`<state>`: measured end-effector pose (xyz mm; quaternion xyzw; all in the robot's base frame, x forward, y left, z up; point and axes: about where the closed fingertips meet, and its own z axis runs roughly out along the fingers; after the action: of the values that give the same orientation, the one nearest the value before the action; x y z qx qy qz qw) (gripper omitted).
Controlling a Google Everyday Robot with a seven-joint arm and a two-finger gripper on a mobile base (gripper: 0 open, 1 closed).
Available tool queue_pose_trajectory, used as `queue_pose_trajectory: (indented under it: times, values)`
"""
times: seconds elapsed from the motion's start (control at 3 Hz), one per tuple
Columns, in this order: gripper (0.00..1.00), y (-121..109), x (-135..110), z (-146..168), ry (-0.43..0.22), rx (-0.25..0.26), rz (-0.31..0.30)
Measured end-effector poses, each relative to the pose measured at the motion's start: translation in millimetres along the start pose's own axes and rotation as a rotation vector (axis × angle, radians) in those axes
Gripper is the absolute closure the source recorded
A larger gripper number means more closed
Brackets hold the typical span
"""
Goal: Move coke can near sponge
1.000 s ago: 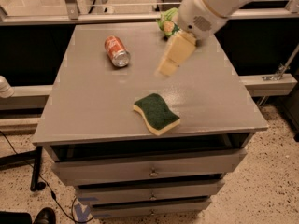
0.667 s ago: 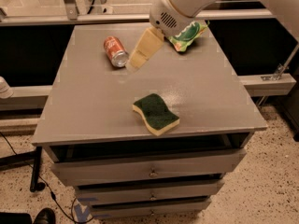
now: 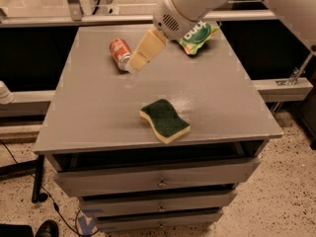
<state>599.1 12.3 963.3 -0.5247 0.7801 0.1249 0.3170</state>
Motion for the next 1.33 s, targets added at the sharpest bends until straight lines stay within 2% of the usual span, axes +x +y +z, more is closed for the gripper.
queue_pose_trajectory:
  times: [0.67,1.0,1.33]
  values:
    - [0.00,-26.9,-31.5,59.2,-0.037,0.086,0.210]
    - [0.00,-38.0,-46.2,89.1,-0.034,0.096,0.296]
    - [0.00,-39.8,-55.0,119.0,-0.007,0.097,0.332]
